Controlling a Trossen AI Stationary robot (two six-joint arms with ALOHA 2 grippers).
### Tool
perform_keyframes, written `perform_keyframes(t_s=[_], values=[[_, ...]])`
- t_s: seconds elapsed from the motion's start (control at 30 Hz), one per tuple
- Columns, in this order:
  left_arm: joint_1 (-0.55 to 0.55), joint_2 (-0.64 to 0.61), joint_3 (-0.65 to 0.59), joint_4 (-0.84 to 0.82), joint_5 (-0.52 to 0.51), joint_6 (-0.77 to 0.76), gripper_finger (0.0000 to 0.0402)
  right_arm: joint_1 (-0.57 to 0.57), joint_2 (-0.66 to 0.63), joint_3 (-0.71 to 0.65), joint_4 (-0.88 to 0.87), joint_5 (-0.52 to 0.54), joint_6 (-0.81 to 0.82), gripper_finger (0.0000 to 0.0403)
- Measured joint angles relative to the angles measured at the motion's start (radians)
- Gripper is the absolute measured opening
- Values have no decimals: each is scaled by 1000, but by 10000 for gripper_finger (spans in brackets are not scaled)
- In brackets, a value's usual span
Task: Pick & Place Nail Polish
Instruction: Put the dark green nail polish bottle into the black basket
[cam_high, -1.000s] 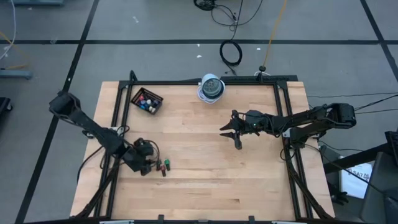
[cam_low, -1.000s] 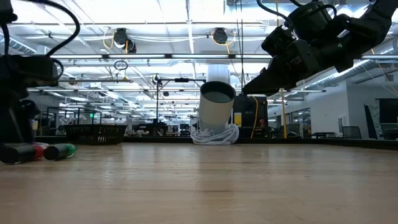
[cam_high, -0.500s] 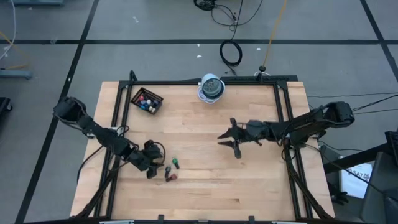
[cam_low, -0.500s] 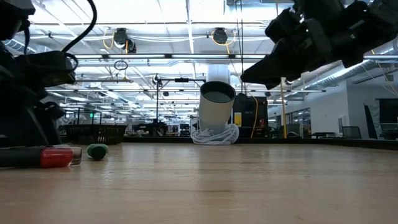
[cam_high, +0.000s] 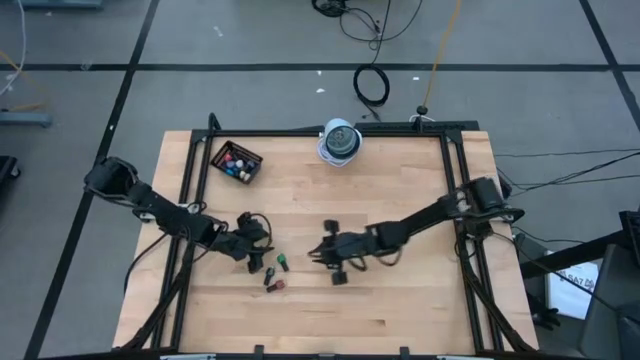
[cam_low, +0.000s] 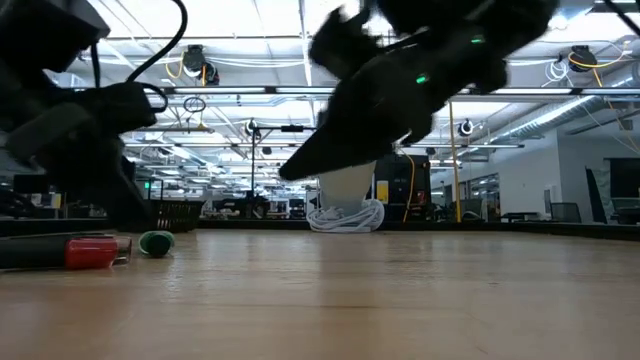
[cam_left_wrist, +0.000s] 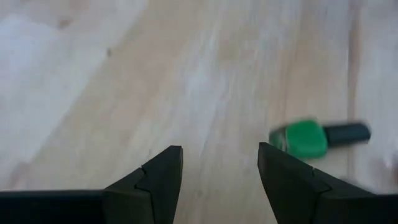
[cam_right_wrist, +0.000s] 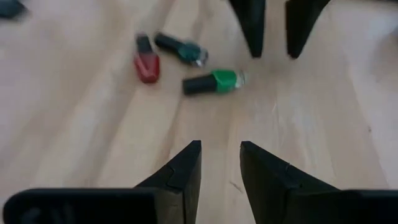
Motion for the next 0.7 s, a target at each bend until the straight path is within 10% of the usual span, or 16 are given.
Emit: perform_keyframes(t_s=[0.7], values=[[50, 153, 3, 153, 121, 9, 207, 4, 141, 166, -38, -7, -52, 146]])
